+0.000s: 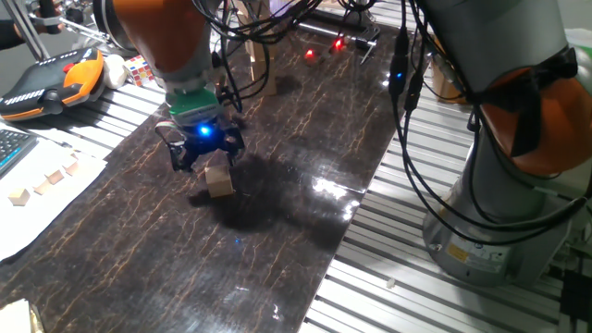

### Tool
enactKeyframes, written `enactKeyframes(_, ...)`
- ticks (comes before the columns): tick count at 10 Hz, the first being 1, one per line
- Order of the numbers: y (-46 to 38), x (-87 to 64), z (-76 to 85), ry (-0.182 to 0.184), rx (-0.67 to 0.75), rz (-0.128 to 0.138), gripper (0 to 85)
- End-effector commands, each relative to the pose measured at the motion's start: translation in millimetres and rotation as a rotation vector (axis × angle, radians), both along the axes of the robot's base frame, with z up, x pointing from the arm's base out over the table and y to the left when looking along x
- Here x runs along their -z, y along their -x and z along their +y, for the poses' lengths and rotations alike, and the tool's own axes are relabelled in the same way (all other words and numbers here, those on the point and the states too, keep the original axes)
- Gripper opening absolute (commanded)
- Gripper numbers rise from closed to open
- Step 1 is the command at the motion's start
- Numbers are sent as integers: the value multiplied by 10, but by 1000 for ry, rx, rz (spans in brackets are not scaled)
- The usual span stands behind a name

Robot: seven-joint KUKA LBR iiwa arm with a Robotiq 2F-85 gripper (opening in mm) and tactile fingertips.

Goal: Stack the blocks in a vertical line of five

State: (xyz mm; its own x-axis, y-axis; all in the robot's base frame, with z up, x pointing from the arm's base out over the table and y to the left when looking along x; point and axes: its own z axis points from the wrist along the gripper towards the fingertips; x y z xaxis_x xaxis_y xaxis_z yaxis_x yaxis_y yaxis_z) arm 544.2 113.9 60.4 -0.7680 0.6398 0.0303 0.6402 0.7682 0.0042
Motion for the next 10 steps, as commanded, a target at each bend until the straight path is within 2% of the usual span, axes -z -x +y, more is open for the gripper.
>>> enactKeyframes(1,1,9,1,3,1,-6,850)
enactKeyframes(8,29,114,82,16,43,-49,850)
enactKeyframes(10,35,141,131,23,51,-62,807)
